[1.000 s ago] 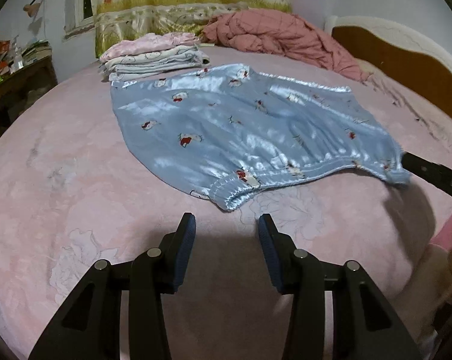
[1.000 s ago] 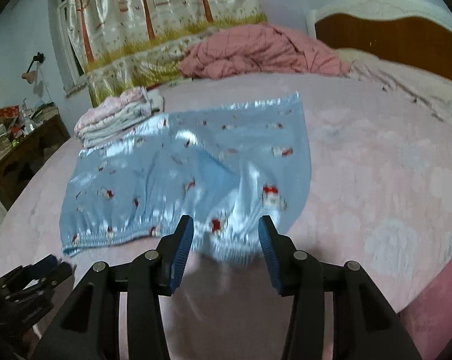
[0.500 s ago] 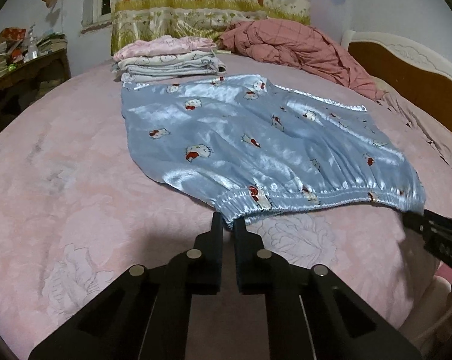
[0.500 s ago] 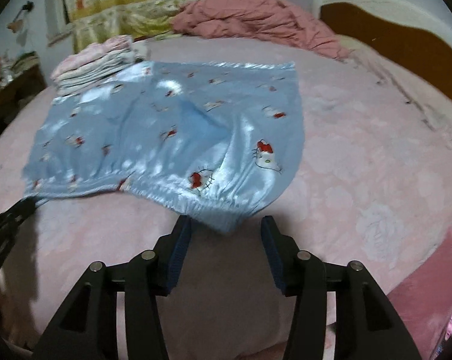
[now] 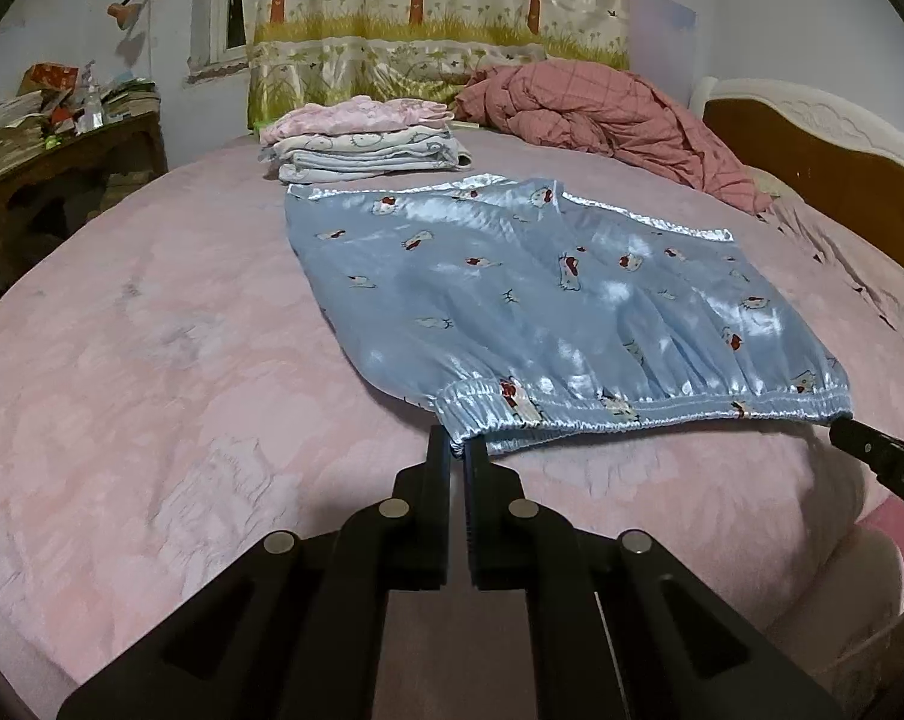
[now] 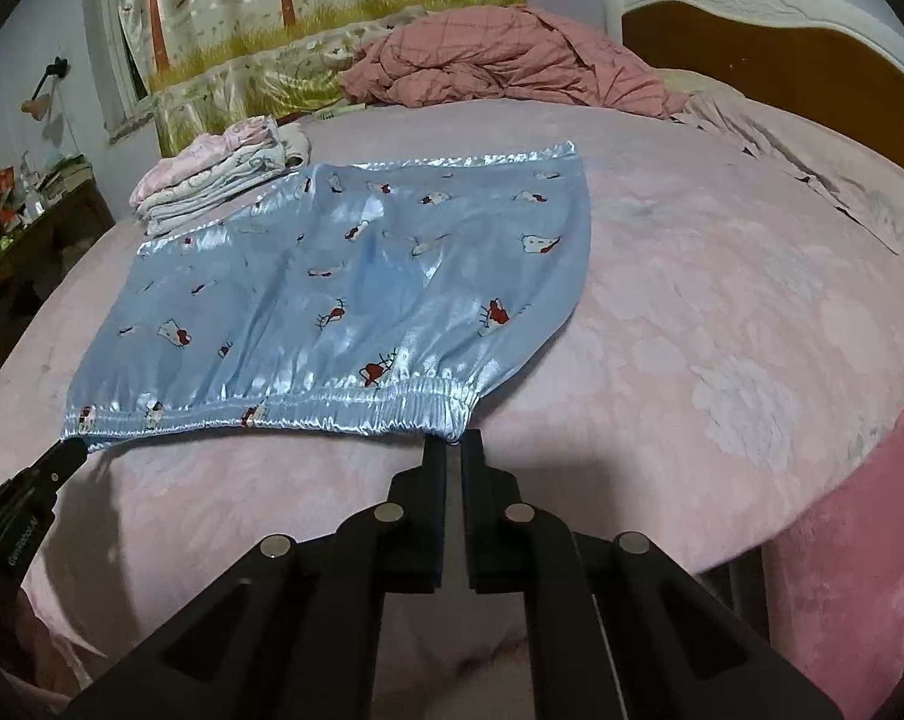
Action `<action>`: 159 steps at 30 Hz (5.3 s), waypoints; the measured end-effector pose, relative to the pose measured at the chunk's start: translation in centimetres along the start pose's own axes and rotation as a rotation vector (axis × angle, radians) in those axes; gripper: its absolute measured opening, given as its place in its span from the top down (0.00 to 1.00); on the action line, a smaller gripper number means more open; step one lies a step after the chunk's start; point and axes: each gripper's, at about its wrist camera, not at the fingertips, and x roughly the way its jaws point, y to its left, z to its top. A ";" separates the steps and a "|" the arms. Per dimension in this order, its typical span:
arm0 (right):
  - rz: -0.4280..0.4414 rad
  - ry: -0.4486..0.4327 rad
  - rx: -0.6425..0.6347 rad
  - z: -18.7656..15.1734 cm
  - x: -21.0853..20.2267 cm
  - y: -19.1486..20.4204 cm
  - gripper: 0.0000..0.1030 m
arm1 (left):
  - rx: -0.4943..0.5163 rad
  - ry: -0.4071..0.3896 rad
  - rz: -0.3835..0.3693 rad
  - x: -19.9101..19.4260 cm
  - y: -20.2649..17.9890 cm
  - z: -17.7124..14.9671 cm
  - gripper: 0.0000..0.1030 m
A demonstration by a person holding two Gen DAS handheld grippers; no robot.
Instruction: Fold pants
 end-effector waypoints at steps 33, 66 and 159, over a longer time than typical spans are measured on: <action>0.254 -0.163 -0.397 -3.4 -1.8 11.3 0.35 | 0.102 -0.149 0.105 -2.2 4.8 -1.8 0.01; 0.240 -0.187 -0.699 -2.9 -1.4 16.8 0.27 | -0.055 -0.103 0.130 -1.5 12.2 -3.0 0.01; 0.580 -0.178 -0.730 -6.0 -2.0 30.0 0.92 | -0.354 0.179 0.008 22.3 35.3 24.2 0.99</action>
